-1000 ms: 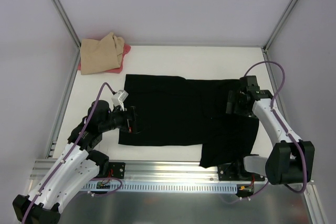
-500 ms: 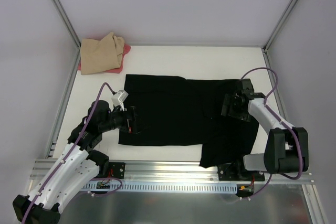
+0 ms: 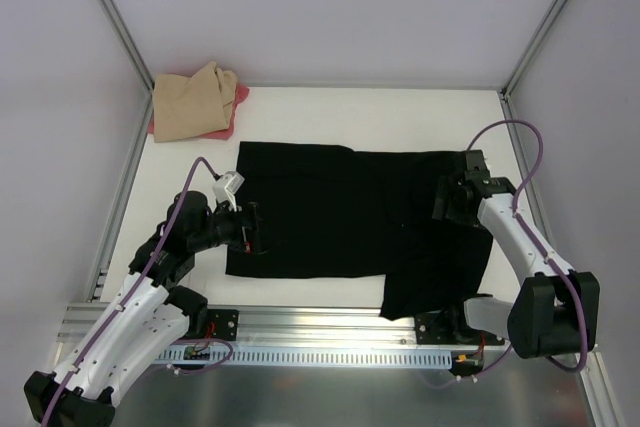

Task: Fold and stack the t-shirts
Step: Fold the flattened tshirt in 1/3 of the way

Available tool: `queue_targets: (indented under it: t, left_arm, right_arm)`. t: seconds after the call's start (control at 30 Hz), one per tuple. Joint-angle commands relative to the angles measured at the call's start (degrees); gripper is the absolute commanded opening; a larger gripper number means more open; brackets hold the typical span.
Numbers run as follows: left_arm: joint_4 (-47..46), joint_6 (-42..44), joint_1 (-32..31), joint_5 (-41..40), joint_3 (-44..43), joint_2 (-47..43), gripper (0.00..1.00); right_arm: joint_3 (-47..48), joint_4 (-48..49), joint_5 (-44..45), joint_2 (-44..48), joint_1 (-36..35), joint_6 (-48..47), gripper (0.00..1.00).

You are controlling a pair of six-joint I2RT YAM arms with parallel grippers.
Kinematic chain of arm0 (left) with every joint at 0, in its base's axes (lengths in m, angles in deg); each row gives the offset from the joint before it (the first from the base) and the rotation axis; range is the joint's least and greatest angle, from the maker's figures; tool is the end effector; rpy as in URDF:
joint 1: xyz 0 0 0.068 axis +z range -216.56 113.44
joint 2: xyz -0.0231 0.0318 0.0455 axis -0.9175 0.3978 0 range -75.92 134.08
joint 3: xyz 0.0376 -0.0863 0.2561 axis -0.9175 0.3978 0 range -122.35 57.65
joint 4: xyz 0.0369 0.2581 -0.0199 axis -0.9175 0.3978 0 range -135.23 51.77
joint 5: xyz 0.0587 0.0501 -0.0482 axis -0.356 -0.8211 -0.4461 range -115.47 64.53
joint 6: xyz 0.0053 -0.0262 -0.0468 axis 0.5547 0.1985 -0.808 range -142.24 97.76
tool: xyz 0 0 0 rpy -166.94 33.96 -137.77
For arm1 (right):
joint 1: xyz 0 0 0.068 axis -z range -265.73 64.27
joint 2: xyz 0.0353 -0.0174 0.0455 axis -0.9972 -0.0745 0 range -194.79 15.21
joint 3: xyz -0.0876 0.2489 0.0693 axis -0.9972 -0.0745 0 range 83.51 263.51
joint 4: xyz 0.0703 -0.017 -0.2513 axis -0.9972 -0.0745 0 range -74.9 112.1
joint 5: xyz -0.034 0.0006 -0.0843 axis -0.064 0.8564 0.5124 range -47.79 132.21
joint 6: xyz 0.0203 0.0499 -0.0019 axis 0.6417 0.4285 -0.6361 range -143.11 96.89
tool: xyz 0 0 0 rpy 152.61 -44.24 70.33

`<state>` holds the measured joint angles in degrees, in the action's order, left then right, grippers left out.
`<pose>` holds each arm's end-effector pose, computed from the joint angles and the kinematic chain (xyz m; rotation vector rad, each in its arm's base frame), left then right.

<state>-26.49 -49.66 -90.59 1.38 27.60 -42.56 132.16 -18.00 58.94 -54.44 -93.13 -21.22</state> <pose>0.1264 -0.0740 0.2647 0.2670 2.0435 -1.0328 0.2302 0.0197 0.2346 -0.0267 2.6002 -0.3266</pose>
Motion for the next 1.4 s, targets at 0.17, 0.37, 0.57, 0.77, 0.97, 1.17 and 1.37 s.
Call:
queue_targets:
  t: [0.17, 0.37, 0.57, 0.77, 0.97, 1.17, 1.37]
  left_arm:
    - [-1.43, 0.7, -0.31, 1.19, 0.69, -0.84, 0.99]
    - [-1.51, 0.7, -0.31, 1.18, 0.77, -0.76, 0.99]
    - [-1.43, 0.7, -0.4, 1.18, 0.77, -0.5, 0.99]
    - [-1.95, 0.7, -0.31, 1.01, 0.95, -0.32, 0.99]
    - [-1.87, 0.61, -0.31, 1.19, 1.04, -0.4, 0.99]
    - [-2.04, 0.61, -0.31, 1.19, 1.21, -0.23, 0.99]
    - [-2.13, 0.52, -0.31, 1.27, 1.21, -0.14, 0.99]
  right_arm:
    - [1.9, 3.0, -0.64, -3.83, 0.36, 3.55, 0.86]
    - [-4.42, 14.68, -11.71, 0.38, 4.14, 12.6, 0.86]
    - [-10.68, 22.52, -11.82, 11.71, 7.22, 20.87, 0.86]
    - [-9.53, 17.25, -11.63, 13.04, 11.61, 20.7, 0.85]
    - [-12.16, 19.09, -13.39, 12.7, 12.58, 22.19, 0.79]
    - [-15.42, 24.09, -16.11, 9.62, 12.85, 25.7, 0.76]
    - [-17.35, 27.79, -19.37, 6.37, 12.76, 27.38, 0.74]
